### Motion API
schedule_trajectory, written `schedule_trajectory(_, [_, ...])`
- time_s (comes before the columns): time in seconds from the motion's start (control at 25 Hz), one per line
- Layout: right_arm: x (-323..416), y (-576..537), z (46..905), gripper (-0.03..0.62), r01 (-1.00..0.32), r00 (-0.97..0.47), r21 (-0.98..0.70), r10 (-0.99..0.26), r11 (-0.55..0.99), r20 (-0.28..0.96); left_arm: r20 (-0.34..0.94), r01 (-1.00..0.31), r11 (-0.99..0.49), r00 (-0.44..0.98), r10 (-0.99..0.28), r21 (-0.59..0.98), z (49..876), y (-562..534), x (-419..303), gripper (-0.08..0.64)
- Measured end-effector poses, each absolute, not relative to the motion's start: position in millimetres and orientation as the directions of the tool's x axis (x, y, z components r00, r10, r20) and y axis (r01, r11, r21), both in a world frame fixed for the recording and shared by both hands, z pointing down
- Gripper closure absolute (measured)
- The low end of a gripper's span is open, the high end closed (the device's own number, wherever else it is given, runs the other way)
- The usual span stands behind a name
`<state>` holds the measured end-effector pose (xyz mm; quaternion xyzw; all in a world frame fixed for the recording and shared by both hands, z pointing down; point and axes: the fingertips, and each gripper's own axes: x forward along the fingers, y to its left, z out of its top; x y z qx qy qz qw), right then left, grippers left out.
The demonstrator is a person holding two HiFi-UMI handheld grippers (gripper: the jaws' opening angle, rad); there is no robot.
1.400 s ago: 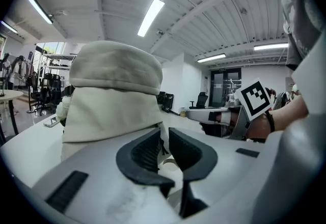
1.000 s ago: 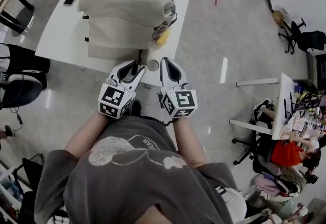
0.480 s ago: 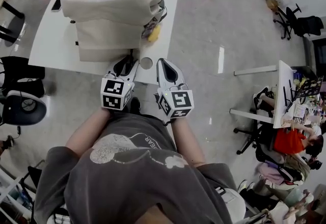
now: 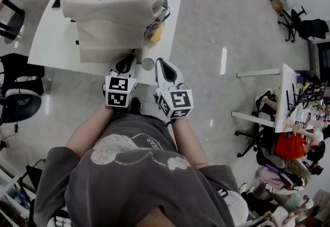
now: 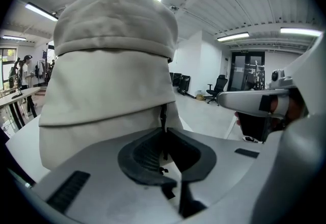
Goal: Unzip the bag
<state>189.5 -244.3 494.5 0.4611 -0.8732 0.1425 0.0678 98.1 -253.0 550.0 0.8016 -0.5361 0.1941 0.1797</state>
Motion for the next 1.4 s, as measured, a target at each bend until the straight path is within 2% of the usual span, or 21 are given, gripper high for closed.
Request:
schedule_trajectory(0.24, [167,-249,506,0.589,-0.750,-0.662,-0.232,-0.702,0.620,0.263,0.499,-0.918,-0.388,0.376,-0.781,0.085,543,-246,97,0.526])
schedule_trajectory(0.4, [143,-255,518,0.465,-0.691,-0.722,-0.261,-0.625,0.674,0.296,0.475,-0.903,-0.421,0.405,-0.781,0.079,531,-239,89,0.526])
schedule_trajectory(0.48, [132,-260,519,0.453,-0.666,-0.744,-0.249,-0.601,0.703,0.291,0.462,-0.895,-0.438,0.426,-0.778,0.088,525,-238,85,0.526])
schedule_trajectory(0.6, [122,-267,522,0.457,-0.656,-0.751,-0.241,-0.586,0.715,0.305,0.457,-0.875,-0.469,0.467,-0.757,0.116,521,-235,81,0.526])
schedule_trajectory(0.72, [112,-266,525,0.529,-0.662,-0.741,-0.218,-0.580,0.717,0.339,0.451,-0.853,-0.505,0.505,-0.735,0.132,519,-232,76,0.526])
schedule_trajectory(0.84, [111,-261,519,0.547,-0.678,-0.724,-0.190,-0.602,0.710,0.335,0.445,-0.847,-0.516,0.514,-0.733,0.128,516,-233,70,0.526])
schedule_trajectory(1.08, [100,-254,501,0.560,-0.714,-0.694,-0.160,-0.660,0.681,0.287,0.408,-0.832,-0.542,0.538,-0.738,0.117,509,-236,48,0.526])
schedule_trajectory(1.4, [101,-255,496,0.563,-0.759,-0.643,-0.131,-0.704,0.638,0.301,0.387,-0.816,-0.568,0.561,-0.731,0.111,499,-241,30,0.526])
